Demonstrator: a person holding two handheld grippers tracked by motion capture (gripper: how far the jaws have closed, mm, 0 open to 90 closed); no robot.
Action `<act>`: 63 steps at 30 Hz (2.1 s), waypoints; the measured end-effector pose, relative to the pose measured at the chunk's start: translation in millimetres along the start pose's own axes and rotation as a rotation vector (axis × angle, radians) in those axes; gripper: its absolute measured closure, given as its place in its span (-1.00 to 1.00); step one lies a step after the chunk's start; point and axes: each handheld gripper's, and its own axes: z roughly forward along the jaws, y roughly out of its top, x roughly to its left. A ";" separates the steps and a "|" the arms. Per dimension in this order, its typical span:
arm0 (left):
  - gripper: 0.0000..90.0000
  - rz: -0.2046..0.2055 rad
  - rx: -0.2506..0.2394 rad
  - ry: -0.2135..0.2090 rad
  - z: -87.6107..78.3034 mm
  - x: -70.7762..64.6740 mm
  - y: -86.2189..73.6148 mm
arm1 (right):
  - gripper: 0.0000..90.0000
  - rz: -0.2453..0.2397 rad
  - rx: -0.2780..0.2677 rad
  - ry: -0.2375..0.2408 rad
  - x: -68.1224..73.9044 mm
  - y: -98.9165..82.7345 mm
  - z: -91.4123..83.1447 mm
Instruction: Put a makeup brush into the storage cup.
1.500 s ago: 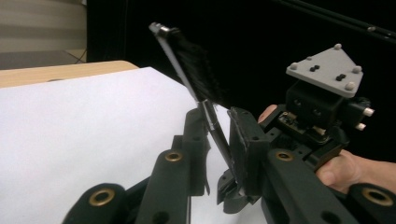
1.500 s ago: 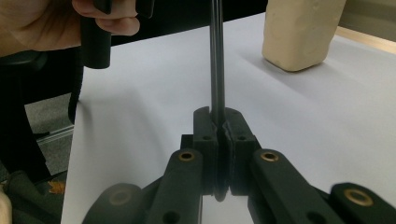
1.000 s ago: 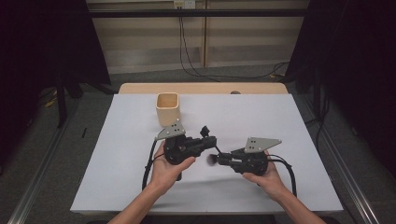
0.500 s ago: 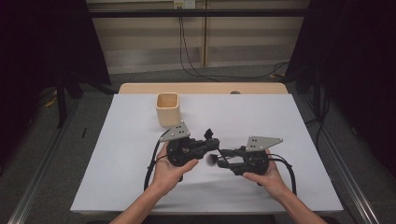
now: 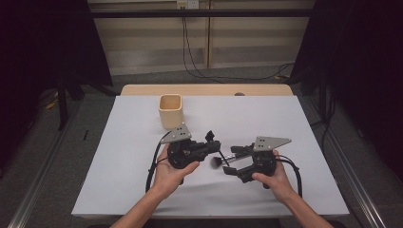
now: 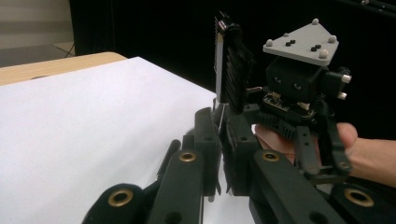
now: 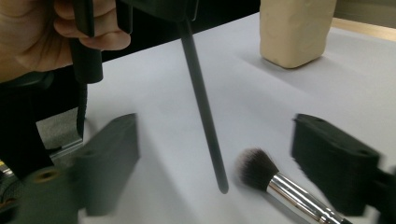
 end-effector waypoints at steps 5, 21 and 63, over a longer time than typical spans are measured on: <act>0.91 -0.002 0.003 0.011 -2.8 2.0 0.4 | -0.97 0.003 -0.012 -0.056 -1.3 0.6 -3.5; 0.90 -0.006 0.025 0.041 -21.6 12.1 7.0 | -0.95 -0.003 -0.038 -0.179 -3.4 -1.5 -15.3; 0.90 0.019 0.171 0.168 -64.6 41.1 25.5 | -0.97 0.041 -0.177 -0.420 -2.9 -31.4 -85.6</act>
